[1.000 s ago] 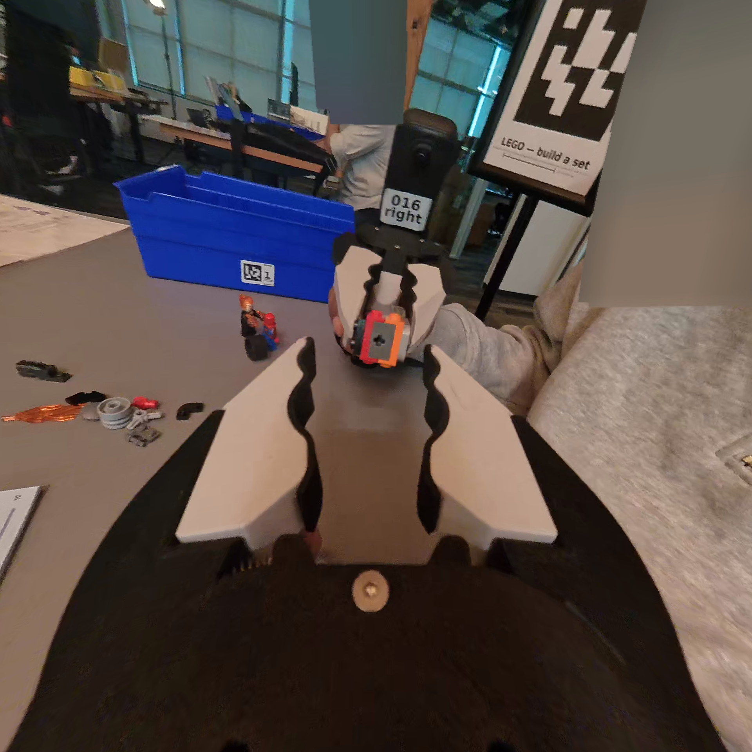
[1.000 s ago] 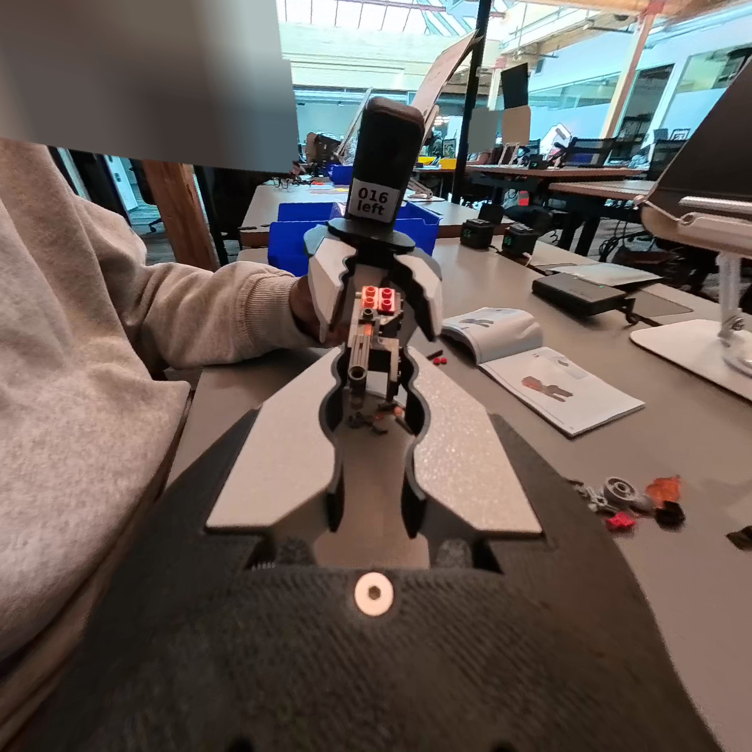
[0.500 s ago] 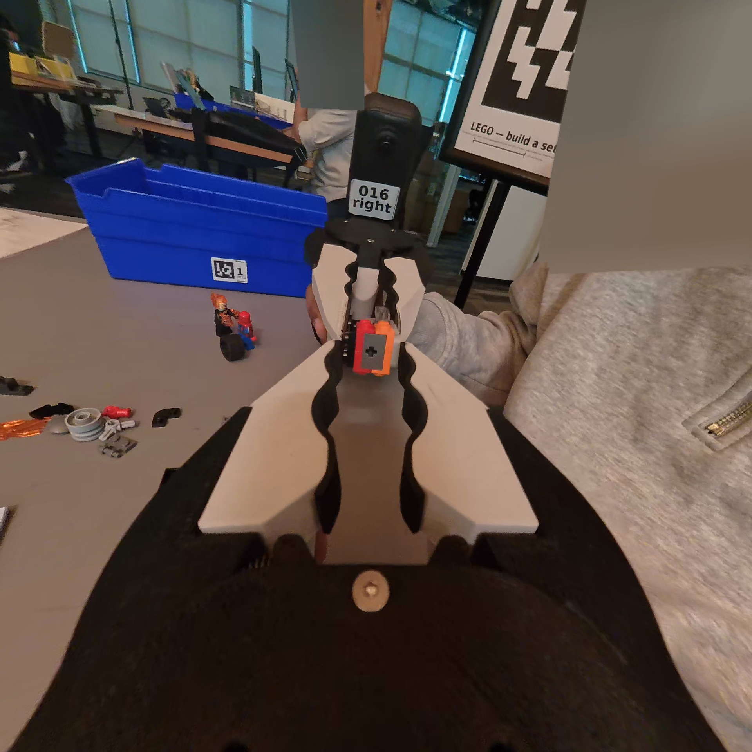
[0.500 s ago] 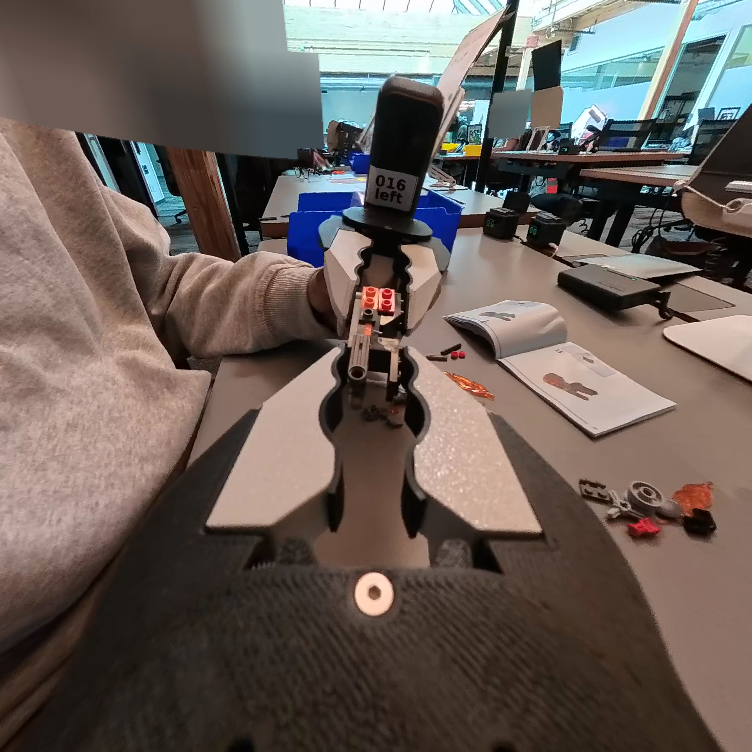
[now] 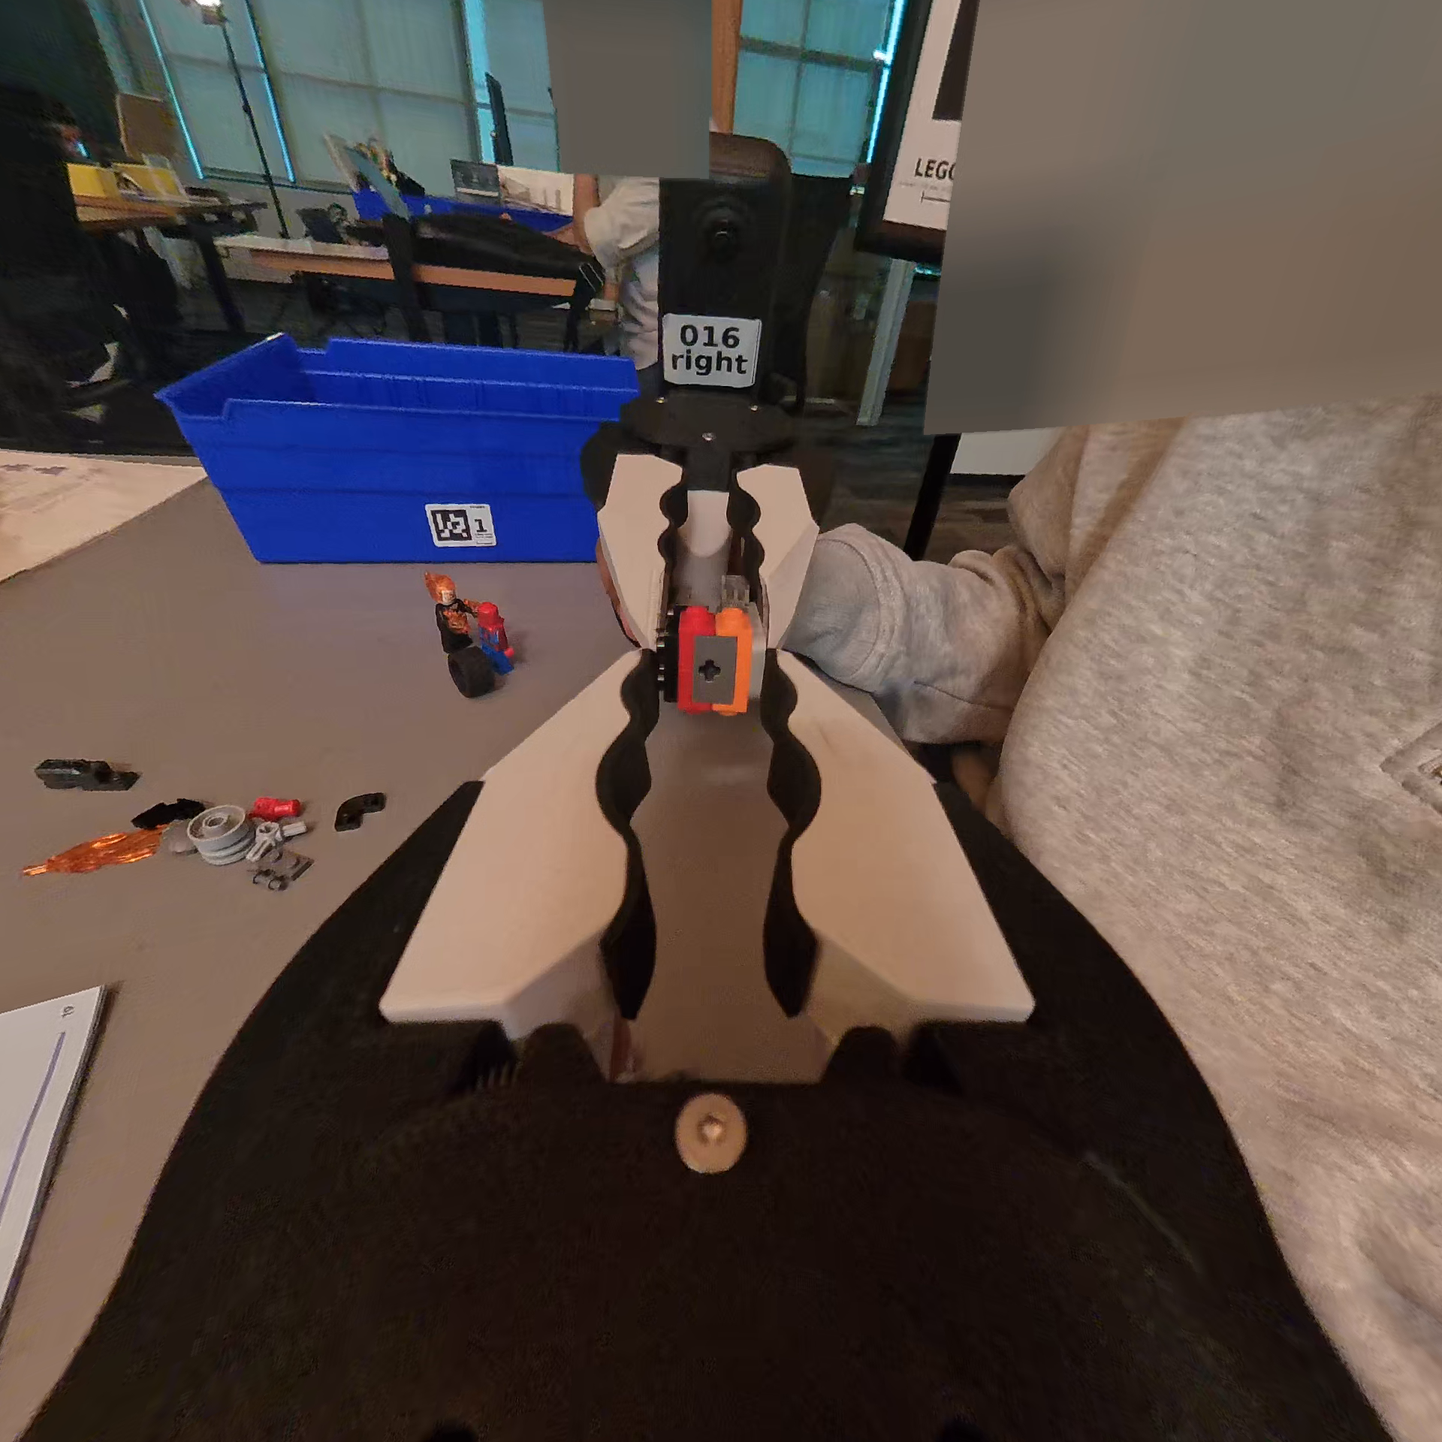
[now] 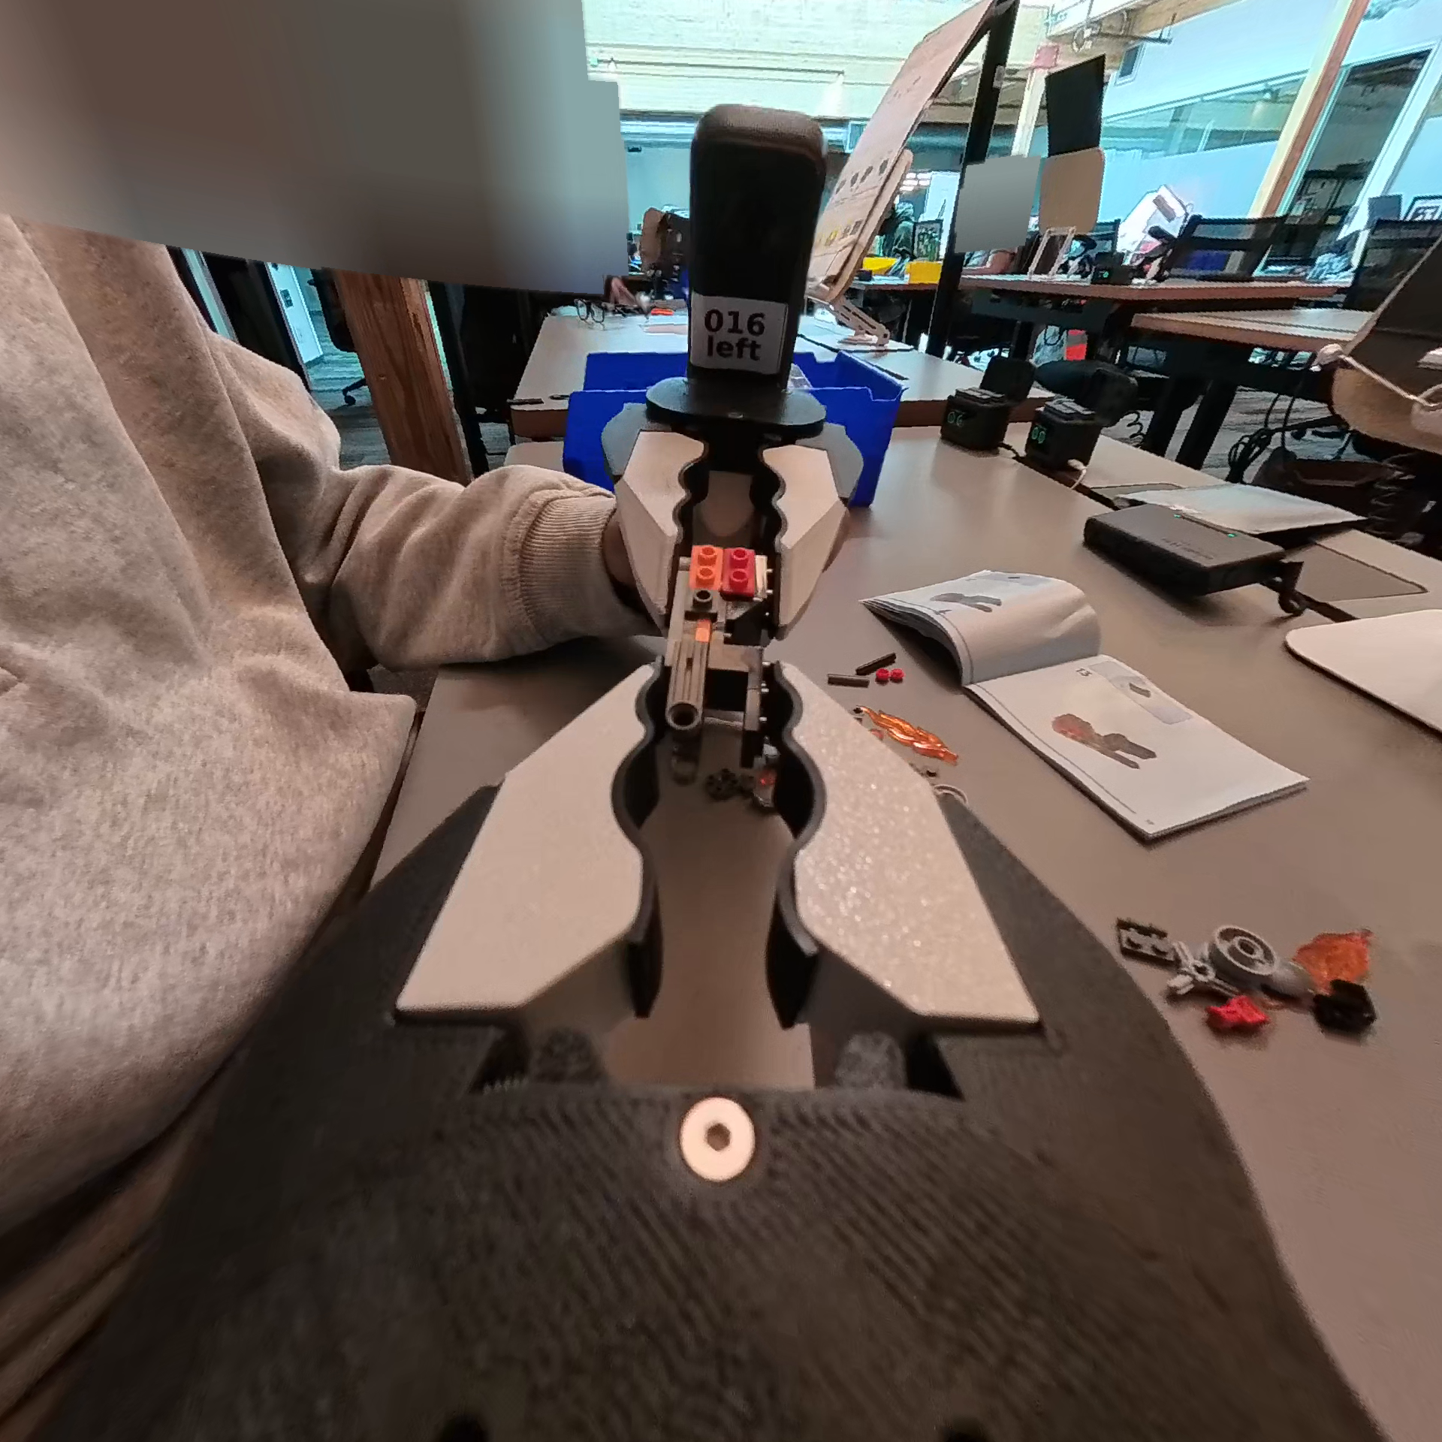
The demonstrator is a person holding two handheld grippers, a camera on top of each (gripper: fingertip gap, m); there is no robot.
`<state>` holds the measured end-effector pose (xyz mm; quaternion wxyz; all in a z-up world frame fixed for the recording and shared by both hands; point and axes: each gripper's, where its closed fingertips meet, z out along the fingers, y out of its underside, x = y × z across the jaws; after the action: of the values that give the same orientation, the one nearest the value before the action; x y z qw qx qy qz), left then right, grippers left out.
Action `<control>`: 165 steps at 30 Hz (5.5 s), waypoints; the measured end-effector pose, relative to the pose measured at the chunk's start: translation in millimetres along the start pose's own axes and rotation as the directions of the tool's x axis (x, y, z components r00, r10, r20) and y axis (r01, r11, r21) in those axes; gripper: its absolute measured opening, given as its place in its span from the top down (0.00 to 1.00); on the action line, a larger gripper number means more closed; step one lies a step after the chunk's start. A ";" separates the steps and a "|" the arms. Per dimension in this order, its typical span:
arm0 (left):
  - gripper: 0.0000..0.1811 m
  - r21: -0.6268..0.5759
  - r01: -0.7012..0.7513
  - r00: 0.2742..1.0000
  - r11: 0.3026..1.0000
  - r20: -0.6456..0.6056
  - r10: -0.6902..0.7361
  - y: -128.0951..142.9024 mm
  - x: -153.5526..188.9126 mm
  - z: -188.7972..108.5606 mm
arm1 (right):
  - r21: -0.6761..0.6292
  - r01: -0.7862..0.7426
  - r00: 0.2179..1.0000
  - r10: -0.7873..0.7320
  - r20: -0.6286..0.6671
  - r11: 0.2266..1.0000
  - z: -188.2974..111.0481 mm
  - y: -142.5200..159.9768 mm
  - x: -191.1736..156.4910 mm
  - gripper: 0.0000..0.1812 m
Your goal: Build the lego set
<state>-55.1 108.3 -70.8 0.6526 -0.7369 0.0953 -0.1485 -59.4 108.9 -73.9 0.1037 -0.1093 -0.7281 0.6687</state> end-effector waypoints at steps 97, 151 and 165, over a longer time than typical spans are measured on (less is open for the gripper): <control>0.79 0.223 0.453 0.891 0.863 -0.091 -0.444 -14.2 -43.7 -33.8 | -0.447 -0.213 0.953 0.286 0.103 0.869 -10.7 82.4 -17.2 0.92; 0.81 0.129 0.035 0.615 0.991 0.779 -0.123 -10.0 -127.8 -183.0 | -0.282 -0.028 0.941 -0.071 -0.332 0.959 -45.4 60.0 67.1 0.87; 0.89 0.227 0.102 0.599 0.969 0.764 -0.242 -4.8 -134.0 -190.8 | -0.378 -0.034 0.938 -0.101 -0.330 0.925 -39.5 75.0 68.1 0.89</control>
<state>-246.6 -24.4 -58.9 0.6672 -0.6783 -0.2837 0.1195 -111.1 172.8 -145.0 0.2178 -0.2296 -0.8156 0.4844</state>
